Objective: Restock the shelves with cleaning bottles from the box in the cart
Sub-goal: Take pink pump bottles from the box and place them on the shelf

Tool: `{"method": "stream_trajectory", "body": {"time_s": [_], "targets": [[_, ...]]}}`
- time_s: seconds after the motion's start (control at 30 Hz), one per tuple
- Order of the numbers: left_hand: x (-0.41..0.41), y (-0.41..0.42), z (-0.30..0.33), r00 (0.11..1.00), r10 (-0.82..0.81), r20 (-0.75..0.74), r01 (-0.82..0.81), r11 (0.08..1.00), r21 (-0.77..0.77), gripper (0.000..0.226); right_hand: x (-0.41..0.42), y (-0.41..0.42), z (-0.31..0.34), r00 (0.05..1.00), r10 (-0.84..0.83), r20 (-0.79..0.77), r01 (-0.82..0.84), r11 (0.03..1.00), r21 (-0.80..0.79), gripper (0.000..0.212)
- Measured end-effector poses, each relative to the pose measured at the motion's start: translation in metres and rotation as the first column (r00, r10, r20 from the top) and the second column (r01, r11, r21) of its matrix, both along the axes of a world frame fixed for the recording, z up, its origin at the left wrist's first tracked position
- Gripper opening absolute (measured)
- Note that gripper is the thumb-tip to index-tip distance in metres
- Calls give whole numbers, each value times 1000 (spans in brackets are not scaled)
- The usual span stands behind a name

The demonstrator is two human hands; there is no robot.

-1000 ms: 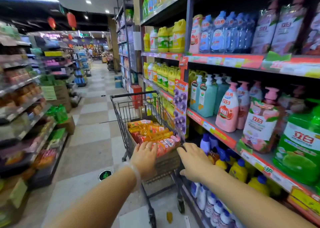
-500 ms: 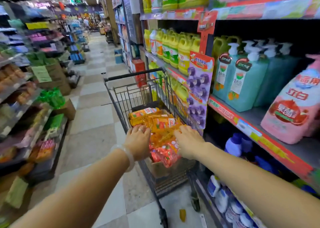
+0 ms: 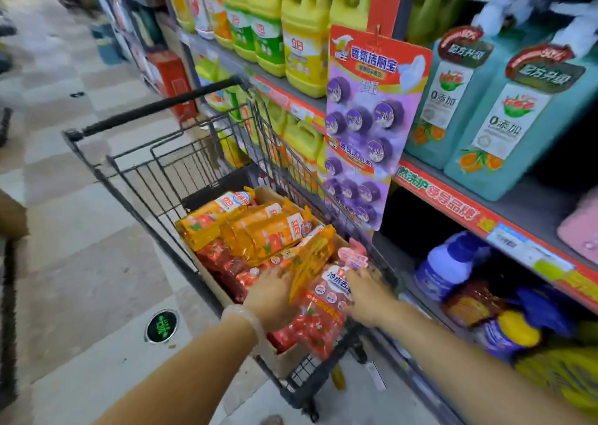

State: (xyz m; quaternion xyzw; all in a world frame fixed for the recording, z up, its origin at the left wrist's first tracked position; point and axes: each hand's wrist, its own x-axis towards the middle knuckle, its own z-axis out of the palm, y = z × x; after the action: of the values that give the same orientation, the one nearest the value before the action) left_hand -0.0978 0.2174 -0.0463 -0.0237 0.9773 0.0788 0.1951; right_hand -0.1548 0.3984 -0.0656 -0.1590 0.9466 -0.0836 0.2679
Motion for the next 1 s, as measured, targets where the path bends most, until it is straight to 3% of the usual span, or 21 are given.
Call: {"method": "stream_trajectory", "body": {"time_s": [0.13,0.27,0.33,0.4,0.5,0.77,0.87,1.0], "targets": [[-48,-5,-17,953,-302,18,302,953,19,63,0,-14,-40,925,-340,168,360,927,-103,91],[-72,-10,-40,897,-442,1,441,895,69,51,-4,-5,-134,731,-617,292,679,700,-222,101],[-76,-11,-50,868,-497,-22,497,864,83,45,5,-20,-105,587,-687,429,809,519,-276,83],[-80,-13,-57,843,-536,-40,537,839,80,46,11,-32,-89,365,-685,631,931,263,-254,48],[-88,-21,-66,810,-585,-34,586,807,80,56,13,-38,-85,204,-570,796,977,71,-200,17],[-99,-37,-60,832,-551,-61,554,826,101,49,10,-51,-73,111,-554,825,971,-115,-208,27],[-98,-40,-58,830,-557,-25,555,821,135,44,20,-49,-62,87,-527,845,962,-176,-209,48],[-97,-33,-65,780,-624,44,617,779,114,40,29,-30,-38,152,-605,781,923,-195,-331,59]]}}
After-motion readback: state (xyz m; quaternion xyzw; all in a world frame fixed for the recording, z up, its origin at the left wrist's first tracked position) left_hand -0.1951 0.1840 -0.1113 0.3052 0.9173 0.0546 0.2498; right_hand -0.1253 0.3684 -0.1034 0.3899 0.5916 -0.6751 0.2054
